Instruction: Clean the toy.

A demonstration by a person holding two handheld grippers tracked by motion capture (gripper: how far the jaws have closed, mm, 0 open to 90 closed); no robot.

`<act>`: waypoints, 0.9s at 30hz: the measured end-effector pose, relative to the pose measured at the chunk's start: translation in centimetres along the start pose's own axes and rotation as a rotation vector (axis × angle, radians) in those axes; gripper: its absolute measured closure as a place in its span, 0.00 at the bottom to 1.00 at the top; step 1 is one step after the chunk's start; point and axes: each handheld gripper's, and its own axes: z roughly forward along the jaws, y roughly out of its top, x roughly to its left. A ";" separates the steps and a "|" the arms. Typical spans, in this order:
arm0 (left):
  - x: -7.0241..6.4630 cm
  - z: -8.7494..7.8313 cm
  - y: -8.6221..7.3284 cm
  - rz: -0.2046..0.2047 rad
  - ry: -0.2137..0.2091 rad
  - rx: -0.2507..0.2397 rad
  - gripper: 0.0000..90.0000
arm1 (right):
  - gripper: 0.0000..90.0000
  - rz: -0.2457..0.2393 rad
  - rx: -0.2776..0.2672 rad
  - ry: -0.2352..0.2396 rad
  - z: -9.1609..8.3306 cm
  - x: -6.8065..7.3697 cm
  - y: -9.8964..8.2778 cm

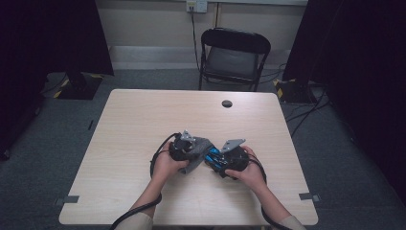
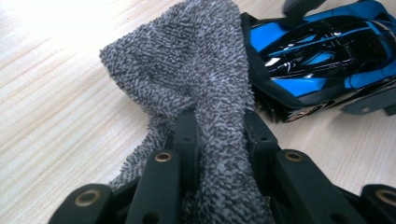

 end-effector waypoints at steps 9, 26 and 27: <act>-0.1 -0.2 -0.4 -0.010 0.006 -0.026 0.79 | 0.28 0.086 -0.013 0.019 0.6 0.0 0.2; -0.6 -1.9 0.8 0.024 -0.013 -0.091 0.79 | 0.29 0.069 -0.108 0.033 -1.0 0.5 1.2; -0.7 -2.0 0.7 0.025 -0.014 -0.100 0.79 | 0.29 0.073 -0.108 0.033 -1.0 0.4 1.2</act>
